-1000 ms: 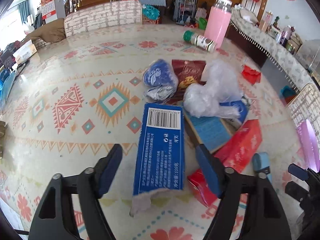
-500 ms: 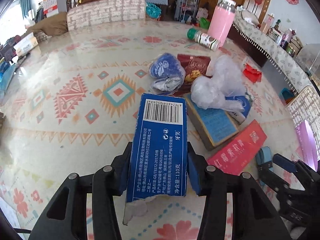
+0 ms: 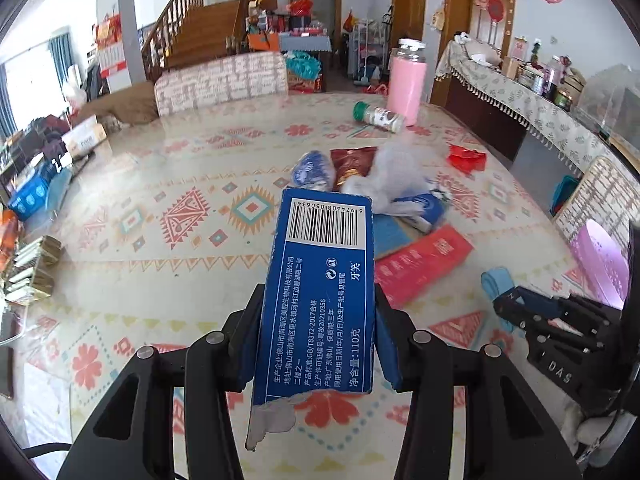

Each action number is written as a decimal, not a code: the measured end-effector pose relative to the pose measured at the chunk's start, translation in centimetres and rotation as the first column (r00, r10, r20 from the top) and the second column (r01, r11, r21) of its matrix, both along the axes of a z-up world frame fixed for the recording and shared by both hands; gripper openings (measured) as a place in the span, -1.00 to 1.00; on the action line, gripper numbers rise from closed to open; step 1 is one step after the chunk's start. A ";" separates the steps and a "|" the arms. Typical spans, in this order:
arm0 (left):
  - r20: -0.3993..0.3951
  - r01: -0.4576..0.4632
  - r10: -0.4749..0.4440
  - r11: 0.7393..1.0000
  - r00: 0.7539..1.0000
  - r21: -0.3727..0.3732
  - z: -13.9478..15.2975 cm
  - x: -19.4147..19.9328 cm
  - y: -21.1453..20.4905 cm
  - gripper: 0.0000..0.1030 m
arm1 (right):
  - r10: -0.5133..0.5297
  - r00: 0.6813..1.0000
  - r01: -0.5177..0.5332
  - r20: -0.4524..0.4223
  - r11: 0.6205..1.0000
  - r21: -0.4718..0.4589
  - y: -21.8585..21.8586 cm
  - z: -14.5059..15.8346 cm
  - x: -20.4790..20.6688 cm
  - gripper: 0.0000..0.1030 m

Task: Collect trash
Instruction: 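Grasp the blue barcode box with the left tool while the right grasps the light-blue roll, then carry both items over the purple basket and open both tools to drop them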

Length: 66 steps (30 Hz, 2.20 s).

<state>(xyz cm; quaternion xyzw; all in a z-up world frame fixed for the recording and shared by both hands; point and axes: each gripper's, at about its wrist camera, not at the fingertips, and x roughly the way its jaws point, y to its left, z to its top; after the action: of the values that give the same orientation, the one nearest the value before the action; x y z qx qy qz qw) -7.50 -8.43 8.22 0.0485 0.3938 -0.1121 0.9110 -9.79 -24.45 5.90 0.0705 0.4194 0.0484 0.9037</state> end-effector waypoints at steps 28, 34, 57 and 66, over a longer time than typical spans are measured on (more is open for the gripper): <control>0.046 0.226 -0.229 0.972 0.972 0.068 1.3 -7.4 -12.6 -0.08 | -0.249 0.959 0.249 0.132 0.968 0.021 -14.7 4.1 -11.3 -0.44; -0.006 0.347 -0.347 0.938 0.938 -0.014 1.6 -6.4 -18.5 -0.08 | -0.328 0.932 0.328 0.155 0.944 0.027 -19.8 4.8 -12.9 -0.44; -0.078 0.594 -0.619 0.776 0.781 -0.210 1.1 -2.4 -39.7 0.34 | -0.550 0.829 0.538 0.103 0.834 0.125 -36.7 2.1 -13.9 -0.26; -0.045 0.545 -0.551 0.833 0.834 -0.092 1.0 -2.9 -32.1 0.34 | -0.509 0.852 0.494 0.121 0.859 0.137 -34.4 2.7 -13.4 0.14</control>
<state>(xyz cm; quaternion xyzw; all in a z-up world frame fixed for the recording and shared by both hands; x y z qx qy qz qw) -10.42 -40.55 9.27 0.1210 0.3903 -0.3847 0.8277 -23.22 -58.82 8.56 0.2193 0.3129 -0.1626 0.9097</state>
